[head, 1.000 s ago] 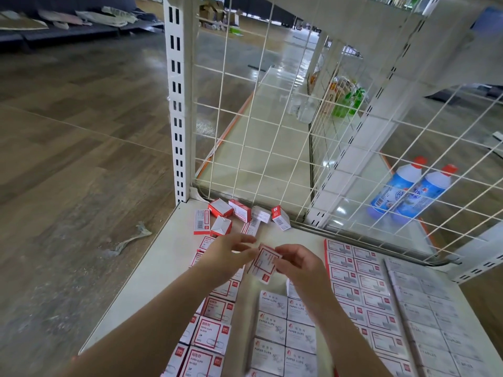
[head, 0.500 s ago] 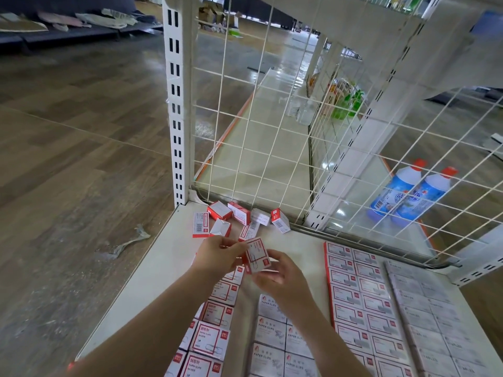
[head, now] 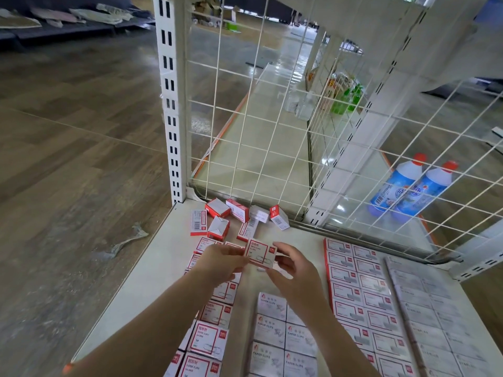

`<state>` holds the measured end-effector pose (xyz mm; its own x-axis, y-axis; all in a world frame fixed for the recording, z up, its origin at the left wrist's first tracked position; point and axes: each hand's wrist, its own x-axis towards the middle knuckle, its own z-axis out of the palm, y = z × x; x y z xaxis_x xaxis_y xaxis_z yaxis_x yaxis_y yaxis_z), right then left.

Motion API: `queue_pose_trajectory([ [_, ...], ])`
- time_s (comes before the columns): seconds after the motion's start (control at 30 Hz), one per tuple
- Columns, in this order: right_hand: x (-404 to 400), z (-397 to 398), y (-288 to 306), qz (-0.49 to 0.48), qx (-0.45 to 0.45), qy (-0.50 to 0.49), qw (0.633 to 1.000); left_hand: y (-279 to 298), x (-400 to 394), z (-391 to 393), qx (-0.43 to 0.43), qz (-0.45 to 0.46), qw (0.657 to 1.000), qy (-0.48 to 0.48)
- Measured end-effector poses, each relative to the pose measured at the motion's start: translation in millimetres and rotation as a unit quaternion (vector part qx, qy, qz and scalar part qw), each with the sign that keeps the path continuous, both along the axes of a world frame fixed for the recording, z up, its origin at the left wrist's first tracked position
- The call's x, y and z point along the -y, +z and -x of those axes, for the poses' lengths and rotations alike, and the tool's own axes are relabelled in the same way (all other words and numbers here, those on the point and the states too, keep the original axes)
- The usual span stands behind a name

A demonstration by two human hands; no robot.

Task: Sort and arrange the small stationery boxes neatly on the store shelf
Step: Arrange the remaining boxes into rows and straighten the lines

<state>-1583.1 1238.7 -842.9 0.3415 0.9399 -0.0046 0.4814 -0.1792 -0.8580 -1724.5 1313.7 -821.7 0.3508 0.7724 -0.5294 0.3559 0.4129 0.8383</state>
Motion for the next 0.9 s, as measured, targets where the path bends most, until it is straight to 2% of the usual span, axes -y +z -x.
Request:
queue_pose_trajectory([
  [0.17,-1.7,-2.4,-3.6,0.003,0.038,0.009,0.999,-2.0,1.1,-2.8,-0.054,-0.055,0.996,-0.042],
  [0.33,-2.8,-4.5,-6.3,0.006,0.042,0.021,0.999,-4.5,0.2,-2.0,-0.055,-0.062,0.995,-0.055],
  [0.6,-13.9,-5.3,-15.0,0.024,0.0,0.015,1.0,-16.3,-10.8,-0.5,-0.062,-0.062,0.996,-0.033],
  [0.7,-25.5,-4.7,-18.0,0.042,-0.01,0.006,0.999,-23.0,-20.2,7.7,-0.115,-0.104,0.988,0.015],
  [0.8,-41.6,0.6,-14.6,0.021,0.007,0.013,1.0,-26.1,-27.7,22.0,-0.178,-0.142,0.973,0.04],
  [0.9,-63.5,4.6,-15.6,0.017,0.071,0.004,0.997,-26.6,-31.9,33.4,-0.228,-0.16,0.96,0.02],
])
